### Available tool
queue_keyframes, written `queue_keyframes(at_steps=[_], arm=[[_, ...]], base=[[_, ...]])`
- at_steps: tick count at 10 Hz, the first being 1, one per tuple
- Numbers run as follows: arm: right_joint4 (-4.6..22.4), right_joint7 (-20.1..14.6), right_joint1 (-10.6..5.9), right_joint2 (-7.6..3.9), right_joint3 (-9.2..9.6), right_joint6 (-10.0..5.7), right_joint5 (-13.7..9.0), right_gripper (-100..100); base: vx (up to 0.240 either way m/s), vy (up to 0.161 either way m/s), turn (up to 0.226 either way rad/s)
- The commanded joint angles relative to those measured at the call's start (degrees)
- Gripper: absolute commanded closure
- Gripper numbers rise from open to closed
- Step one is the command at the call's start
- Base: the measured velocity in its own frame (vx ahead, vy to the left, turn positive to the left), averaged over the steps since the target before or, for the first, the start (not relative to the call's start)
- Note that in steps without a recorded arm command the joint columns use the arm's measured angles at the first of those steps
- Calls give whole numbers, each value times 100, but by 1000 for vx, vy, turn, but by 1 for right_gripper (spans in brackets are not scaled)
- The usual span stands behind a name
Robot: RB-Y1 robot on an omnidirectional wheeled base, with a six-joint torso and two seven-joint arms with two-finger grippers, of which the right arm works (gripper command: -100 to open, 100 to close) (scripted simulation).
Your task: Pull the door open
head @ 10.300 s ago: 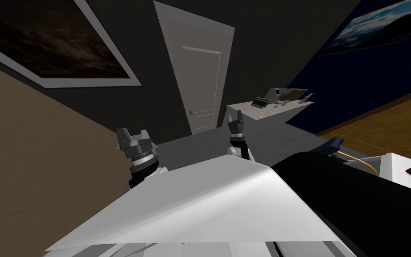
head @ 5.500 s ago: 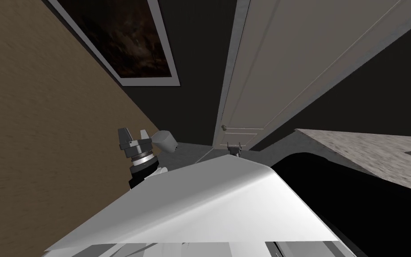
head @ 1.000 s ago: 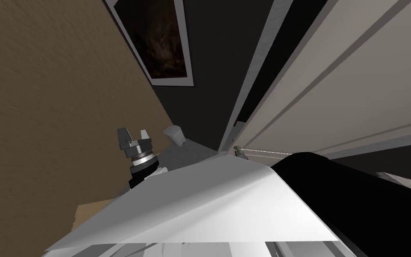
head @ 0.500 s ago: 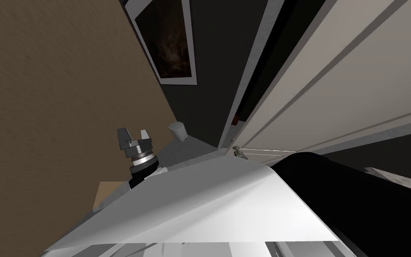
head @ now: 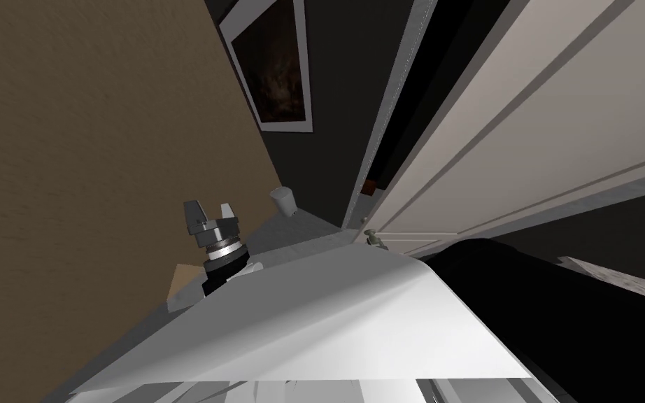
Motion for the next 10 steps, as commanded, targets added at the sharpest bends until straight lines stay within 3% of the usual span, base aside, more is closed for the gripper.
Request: queue_keyframes(at_steps=[1,6,7,10], arm=[[60,-76,-10,-57,69,-71,60,100],[242,-294,-78,-232,243,-278,222,100],[230,-262,-83,-207,236,-249,214,100],[364,-381,-165,-287,294,-321,271,100]], base=[[-312,-21,143],[-257,-18,124],[-109,13,15],[-200,-15,126]])
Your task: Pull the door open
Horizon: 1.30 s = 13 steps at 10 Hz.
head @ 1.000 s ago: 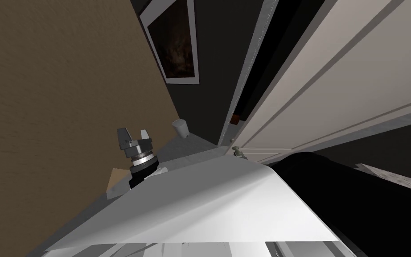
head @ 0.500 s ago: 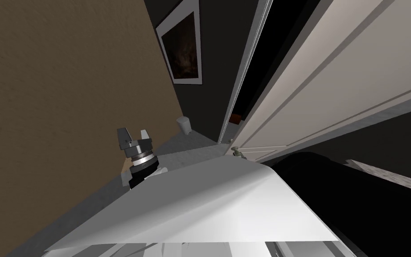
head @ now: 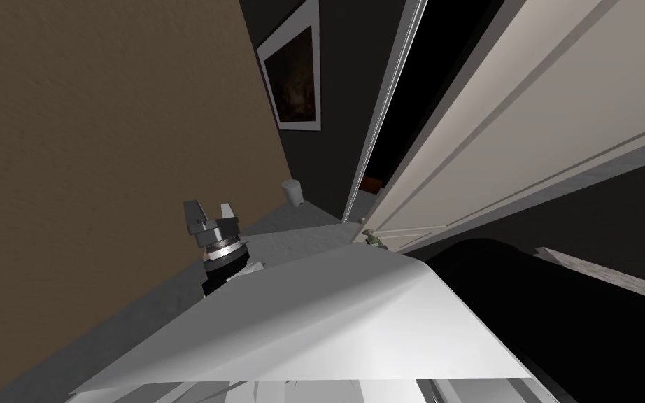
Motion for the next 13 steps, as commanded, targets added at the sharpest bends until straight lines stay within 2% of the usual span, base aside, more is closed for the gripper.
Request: queue_keyframes(at_steps=[1,8,9,13], arm=[[70,-56,-24,-30,39,-38,32,100],[344,-300,-213,-200,151,-196,146,100],[311,-274,-206,-187,143,-170,139,100],[471,-387,-302,-247,198,-252,196,100]], base=[[-222,-27,115],[-216,-20,119],[-92,3,23],[-174,-27,116]])
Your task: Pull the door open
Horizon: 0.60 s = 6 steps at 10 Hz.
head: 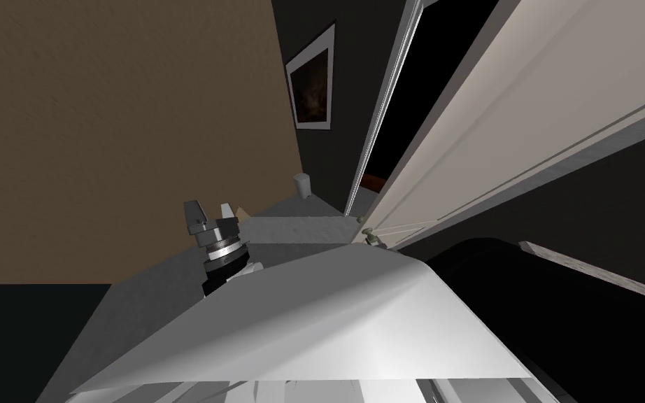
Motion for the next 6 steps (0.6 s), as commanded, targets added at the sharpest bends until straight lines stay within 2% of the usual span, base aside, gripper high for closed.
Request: queue_keyframes(at_steps=[1,6], arm=[[76,-48,-26,-21,30,-45,28,100],[273,-188,-151,-95,96,-159,99,100]], base=[[-208,-29,126],[-192,-41,121]])
